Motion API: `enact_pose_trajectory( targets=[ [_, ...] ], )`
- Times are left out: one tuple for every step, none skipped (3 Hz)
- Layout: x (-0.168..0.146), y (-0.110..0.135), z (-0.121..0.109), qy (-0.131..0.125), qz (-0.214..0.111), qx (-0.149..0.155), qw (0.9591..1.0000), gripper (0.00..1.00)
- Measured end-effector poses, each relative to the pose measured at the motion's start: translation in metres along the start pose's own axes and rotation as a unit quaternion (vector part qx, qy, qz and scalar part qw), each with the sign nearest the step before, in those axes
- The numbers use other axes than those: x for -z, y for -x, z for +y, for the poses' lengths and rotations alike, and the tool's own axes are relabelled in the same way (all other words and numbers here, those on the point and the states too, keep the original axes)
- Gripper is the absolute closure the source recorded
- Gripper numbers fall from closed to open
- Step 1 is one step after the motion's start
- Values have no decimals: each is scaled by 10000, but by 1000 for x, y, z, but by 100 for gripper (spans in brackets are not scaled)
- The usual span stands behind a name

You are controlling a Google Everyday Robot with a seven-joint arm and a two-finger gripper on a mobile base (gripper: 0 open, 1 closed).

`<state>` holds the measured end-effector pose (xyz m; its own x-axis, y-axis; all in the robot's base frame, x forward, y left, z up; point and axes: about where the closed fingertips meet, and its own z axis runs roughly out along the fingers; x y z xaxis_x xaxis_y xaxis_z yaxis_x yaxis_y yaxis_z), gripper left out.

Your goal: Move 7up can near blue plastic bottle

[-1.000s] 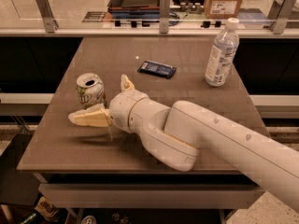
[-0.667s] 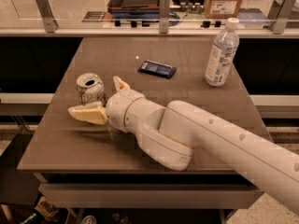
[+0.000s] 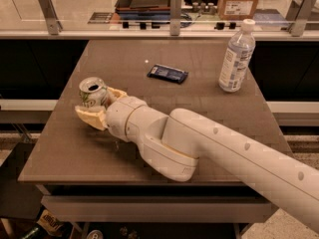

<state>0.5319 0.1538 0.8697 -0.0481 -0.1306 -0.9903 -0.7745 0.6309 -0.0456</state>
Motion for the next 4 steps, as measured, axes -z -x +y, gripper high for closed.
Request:
enact_pose_trajectory(
  targets=[
    [-1, -2, 4, 228, -109, 75, 9997, 87],
    [7, -8, 11, 515, -174, 67, 9985, 100],
    [19, -3, 19, 782, -118, 143, 9968, 100],
    [37, 22, 29, 1178, -102, 447, 9920, 100]
  ],
)
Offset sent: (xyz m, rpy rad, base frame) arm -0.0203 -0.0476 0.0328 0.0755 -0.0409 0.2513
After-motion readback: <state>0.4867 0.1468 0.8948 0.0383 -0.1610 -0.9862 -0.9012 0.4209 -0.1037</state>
